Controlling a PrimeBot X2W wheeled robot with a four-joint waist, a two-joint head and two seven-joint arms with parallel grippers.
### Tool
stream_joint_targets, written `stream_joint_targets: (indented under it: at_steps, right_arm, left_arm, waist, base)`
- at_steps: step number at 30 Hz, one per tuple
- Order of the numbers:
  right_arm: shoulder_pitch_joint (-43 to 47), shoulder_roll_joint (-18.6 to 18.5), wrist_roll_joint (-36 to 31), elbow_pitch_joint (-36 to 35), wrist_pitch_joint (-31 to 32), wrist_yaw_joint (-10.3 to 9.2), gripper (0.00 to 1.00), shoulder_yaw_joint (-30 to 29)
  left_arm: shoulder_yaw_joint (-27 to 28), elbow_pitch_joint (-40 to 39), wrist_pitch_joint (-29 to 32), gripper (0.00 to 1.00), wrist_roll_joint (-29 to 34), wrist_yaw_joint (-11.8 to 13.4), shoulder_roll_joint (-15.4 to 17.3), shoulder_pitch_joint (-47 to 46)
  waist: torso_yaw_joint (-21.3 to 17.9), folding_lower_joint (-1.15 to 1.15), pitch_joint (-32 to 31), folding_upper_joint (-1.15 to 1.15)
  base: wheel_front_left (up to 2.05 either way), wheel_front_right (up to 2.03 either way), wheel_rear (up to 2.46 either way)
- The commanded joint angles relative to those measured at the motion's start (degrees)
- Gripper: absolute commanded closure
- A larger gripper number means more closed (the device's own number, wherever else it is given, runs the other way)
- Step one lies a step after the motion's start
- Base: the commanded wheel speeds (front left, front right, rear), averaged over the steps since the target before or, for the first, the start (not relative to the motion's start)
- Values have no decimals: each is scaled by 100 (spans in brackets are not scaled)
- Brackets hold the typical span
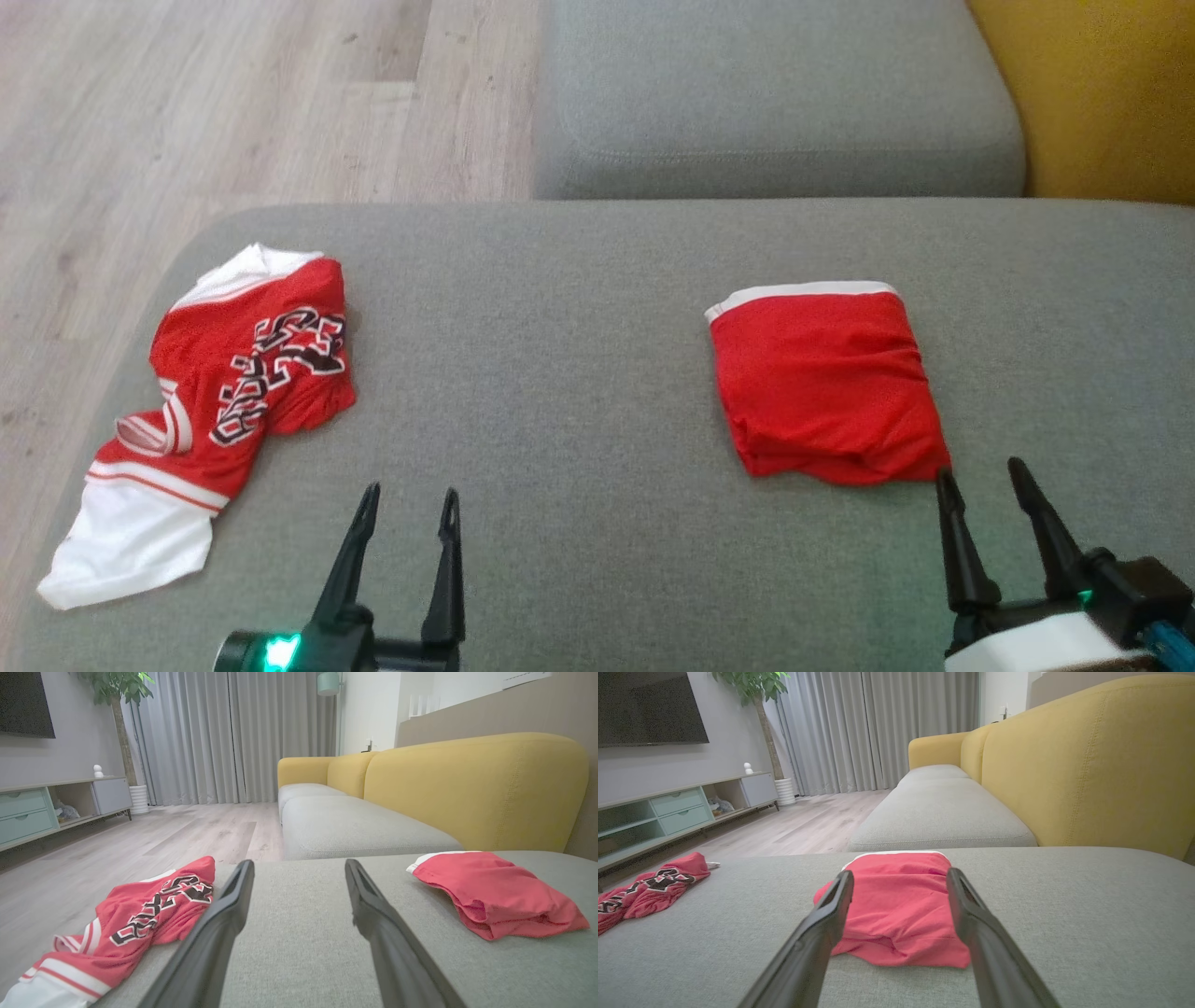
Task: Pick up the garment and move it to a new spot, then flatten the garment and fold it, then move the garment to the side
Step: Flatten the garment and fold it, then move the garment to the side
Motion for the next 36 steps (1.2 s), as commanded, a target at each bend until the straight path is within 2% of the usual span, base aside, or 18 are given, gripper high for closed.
stream_joint_targets:
  at_steps: [1, 13, 25, 31, 36]
  right_arm:
    - [-161, -49, -59, -167, -61, -4, 0, 161]
    - [-41, 20, -228, -139, -62, -4, 0, 225]
    - [-59, 46, -196, -98, -62, -4, 0, 218]
    - [-352, 70, -135, 43, -62, -4, 0, 100]
    - [-1017, -97, 258, 621, -62, -4, 0, 210]
  left_arm:
    - [281, -111, -28, 0, 4, 55, -57, -112]
    - [480, 23, -28, 0, -2, -126, -136, 7]
    - [571, 37, -28, 0, 21, -171, -177, 10]
    - [602, -33, -28, 0, 32, -161, -190, -53]
    - [542, -177, -28, 0, 71, -174, -195, -224]
  waist:
    - [-36, 1, -60, 0]
    - [-42, 1, -175, 0]
    - [-34, 1, -126, 0]
    - [-67, 1, 175, 0]
    - [-29, 1, 600, 0]
  base:
    - [0, 0, 0]
    - [0, 0, 0]
    - [0, 0, 0]
    - [0, 0, 0]
    - [0, 0, 0]
